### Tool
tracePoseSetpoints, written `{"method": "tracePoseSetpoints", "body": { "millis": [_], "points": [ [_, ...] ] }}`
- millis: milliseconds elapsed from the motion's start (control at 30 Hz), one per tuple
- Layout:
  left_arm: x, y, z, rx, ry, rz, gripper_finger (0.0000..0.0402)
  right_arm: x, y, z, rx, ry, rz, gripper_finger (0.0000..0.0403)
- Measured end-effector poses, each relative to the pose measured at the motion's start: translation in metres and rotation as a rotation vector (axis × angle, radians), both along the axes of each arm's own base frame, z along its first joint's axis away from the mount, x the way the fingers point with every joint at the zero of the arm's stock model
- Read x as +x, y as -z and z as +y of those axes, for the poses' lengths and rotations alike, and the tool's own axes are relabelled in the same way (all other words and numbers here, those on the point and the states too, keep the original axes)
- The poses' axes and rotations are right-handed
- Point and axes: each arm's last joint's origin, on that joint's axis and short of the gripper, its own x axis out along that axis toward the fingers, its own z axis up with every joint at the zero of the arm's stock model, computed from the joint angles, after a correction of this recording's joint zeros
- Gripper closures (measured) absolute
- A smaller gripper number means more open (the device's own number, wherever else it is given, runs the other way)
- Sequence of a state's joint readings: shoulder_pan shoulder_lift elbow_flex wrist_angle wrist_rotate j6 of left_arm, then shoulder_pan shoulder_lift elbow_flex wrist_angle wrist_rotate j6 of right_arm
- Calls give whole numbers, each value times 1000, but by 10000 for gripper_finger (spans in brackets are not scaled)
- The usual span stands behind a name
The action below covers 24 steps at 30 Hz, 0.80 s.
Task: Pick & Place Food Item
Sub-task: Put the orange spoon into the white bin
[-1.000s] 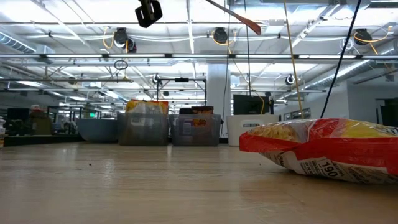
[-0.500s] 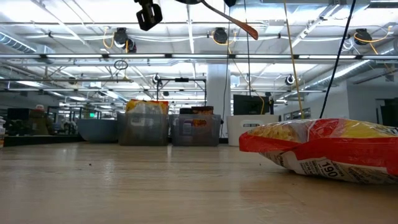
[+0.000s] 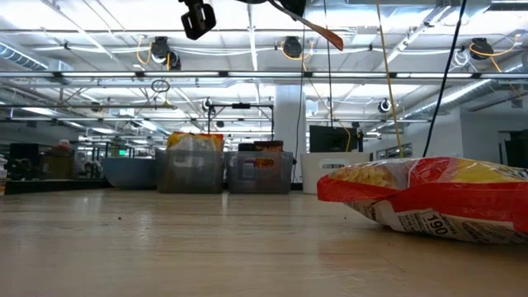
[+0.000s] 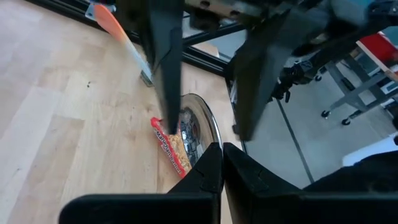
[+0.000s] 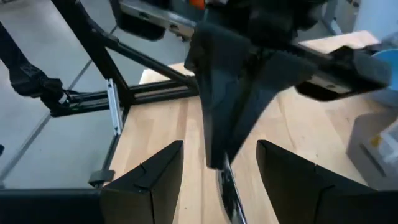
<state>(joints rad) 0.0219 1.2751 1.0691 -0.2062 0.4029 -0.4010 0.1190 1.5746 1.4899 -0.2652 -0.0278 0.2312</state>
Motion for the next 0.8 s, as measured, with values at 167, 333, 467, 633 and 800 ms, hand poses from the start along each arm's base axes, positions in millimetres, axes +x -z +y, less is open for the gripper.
{"method": "tracePoseSetpoints", "body": {
  "millis": [167, 333, 467, 633, 800],
  "points": [
    [0, 0, 1, 0, -7, 0, 392, 9, 6, -3, 25, 6, -10, 206],
    [0, 0, 1, 1, -8, 0, 397, 11, 6, -3, 37, -10, -23, 218],
    [0, 0, 1, 1, -8, 1, 392, 13, 11, -3, 41, -25, 3, 250],
    [0, 0, 1, 3, -6, 1, 394, 11, 8, -3, 40, -28, -2, 292],
    [0, 1, 1, 6, -4, 3, 397, 11, 13, -3, 32, -27, 40, 319]
  ]
}}
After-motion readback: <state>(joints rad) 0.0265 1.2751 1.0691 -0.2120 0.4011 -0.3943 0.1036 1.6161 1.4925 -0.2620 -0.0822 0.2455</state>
